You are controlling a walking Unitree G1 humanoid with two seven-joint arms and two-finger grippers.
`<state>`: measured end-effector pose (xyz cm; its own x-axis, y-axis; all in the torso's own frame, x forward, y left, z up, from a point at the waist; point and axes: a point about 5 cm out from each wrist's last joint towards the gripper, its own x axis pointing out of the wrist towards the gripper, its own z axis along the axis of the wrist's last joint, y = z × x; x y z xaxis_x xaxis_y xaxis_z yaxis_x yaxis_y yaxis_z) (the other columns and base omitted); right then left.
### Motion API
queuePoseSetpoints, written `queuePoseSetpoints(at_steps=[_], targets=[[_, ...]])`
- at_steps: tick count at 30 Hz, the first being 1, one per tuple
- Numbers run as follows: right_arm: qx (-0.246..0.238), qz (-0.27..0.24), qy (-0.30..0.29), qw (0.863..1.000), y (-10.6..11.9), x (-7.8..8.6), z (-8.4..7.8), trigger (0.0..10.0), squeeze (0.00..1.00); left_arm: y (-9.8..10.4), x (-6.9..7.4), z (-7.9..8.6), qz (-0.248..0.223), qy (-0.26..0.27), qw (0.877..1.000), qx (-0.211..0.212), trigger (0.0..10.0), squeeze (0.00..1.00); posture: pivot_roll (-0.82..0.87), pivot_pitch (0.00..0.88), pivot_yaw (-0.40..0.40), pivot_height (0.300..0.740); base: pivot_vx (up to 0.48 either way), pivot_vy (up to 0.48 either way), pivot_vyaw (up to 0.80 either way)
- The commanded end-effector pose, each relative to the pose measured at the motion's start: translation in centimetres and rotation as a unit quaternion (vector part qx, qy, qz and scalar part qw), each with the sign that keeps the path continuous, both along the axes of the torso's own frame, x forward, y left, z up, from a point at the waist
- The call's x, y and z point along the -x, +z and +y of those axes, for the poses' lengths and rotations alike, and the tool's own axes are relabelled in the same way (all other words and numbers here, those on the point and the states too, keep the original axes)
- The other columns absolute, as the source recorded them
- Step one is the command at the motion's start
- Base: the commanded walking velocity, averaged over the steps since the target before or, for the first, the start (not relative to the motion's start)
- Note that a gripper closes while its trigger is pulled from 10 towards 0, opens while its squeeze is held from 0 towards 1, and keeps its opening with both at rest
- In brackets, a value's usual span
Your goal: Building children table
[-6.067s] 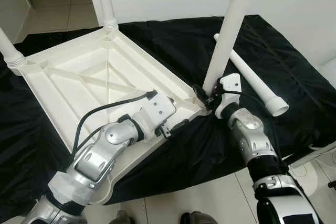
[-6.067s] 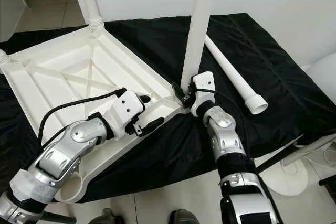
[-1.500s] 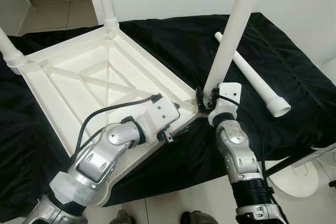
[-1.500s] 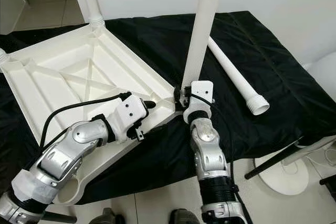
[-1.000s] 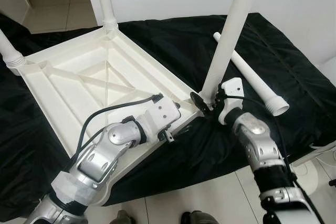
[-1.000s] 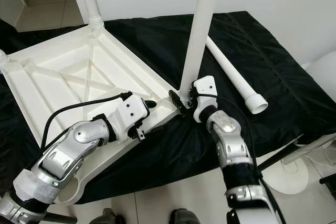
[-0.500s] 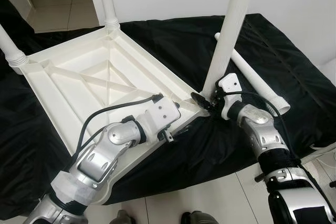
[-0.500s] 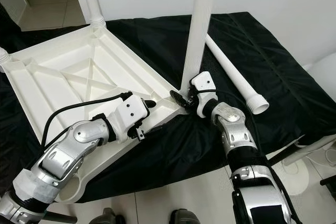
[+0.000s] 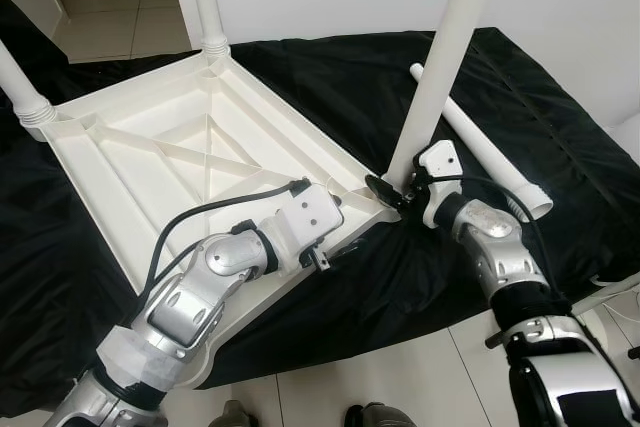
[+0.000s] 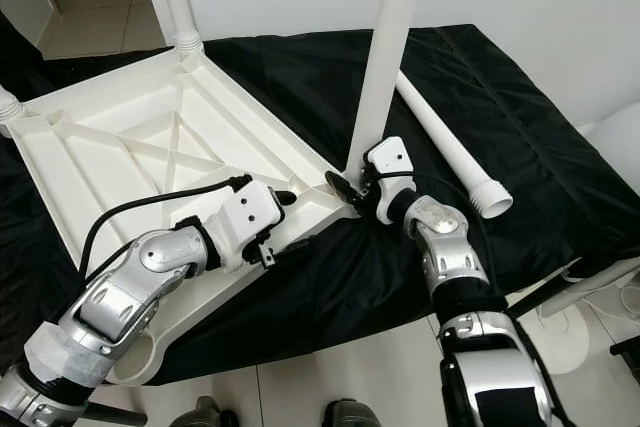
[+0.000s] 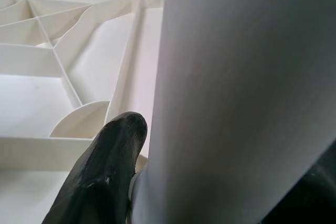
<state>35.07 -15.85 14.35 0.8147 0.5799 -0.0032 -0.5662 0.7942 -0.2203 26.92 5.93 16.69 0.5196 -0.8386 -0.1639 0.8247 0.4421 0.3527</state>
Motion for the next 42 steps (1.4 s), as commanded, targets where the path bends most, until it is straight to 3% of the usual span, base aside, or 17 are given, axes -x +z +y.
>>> queuePoseSetpoints(at_steps=[1,4,10,17,20,23,26,30,36,37,38,42], targets=[[-0.016,0.039,-0.037,0.998,-2.0,0.5,-0.1,10.0,0.00,0.0,0.1,0.0,0.006,-0.015,1.000,-0.007,10.0,0.00,-0.08,0.075,0.025,0.740,0.000,0.000,0.00],[-0.016,0.039,-0.037,0.998,-2.0,0.5,-0.1,10.0,0.00,0.0,0.1,0.0,0.006,-0.015,1.000,-0.007,10.0,0.00,-0.08,0.075,0.025,0.740,0.000,0.000,0.00],[-0.063,0.037,-0.150,0.986,-1.9,0.8,0.8,10.0,0.00,0.0,0.1,0.0,0.006,-0.015,1.000,-0.007,10.0,0.00,-0.08,0.075,0.024,0.740,0.000,0.000,0.00],[-0.085,0.034,-0.206,0.974,-1.8,1.4,1.9,10.0,0.00,-0.1,0.1,0.0,0.006,-0.017,1.000,-0.008,10.0,0.00,-0.08,0.078,0.025,0.740,0.000,0.000,0.00],[-0.107,0.035,-0.276,0.954,-1.8,2.2,3.3,10.0,0.00,-0.1,0.2,0.0,0.008,-0.018,1.000,-0.008,10.0,0.00,-0.08,0.081,0.025,0.740,0.000,0.000,0.00],[-0.113,0.039,-0.287,0.950,-1.8,2.3,3.5,10.0,0.00,-0.1,0.2,0.0,0.009,-0.018,1.000,-0.008,10.0,0.00,-0.08,0.081,0.025,0.740,0.000,0.000,0.00],[-0.135,0.041,-0.333,0.932,-1.4,2.5,4.5,10.0,0.00,-0.2,0.3,-0.1,0.011,-0.022,1.000,-0.006,10.0,0.00,-0.09,0.083,0.026,0.740,0.000,0.000,0.00],[-0.140,0.041,-0.318,0.937,-1.0,2.6,5.2,10.0,0.00,-0.2,0.4,-0.2,0.012,-0.024,1.000,-0.007,10.0,0.00,-0.09,0.083,0.026,0.740,0.000,0.000,0.00],[-0.136,0.038,-0.318,0.938,-0.8,2.8,4.9,10.0,0.00,-0.3,0.4,-0.2,0.012,-0.025,1.000,-0.007,10.0,0.00,-0.09,0.079,0.026,0.740,0.000,0.000,0.00],[-0.136,0.037,-0.320,0.937,-0.9,2.8,4.7,10.0,0.18,-0.3,0.4,-0.2,0.012,-0.025,1.000,-0.008,10.0,0.00,-0.09,0.076,0.025,0.740,0.000,0.000,0.00],[-0.154,0.031,-0.307,0.939,-0.4,3.0,4.4,10.0,1.00,-0.3,0.4,-0.2,0.011,-0.024,1.000,-0.008,10.0,0.00,-0.08,0.070,0.023,0.740,0.000,0.000,0.00],[-0.168,0.023,-0.290,0.942,0.3,3.1,4.3,10.0,1.00,-0.3,0.4,-0.2,0.010,-0.024,1.000,-0.008,10.0,0.00,-0.08,0.066,0.021,0.740,0.000,0.000,0.00]])
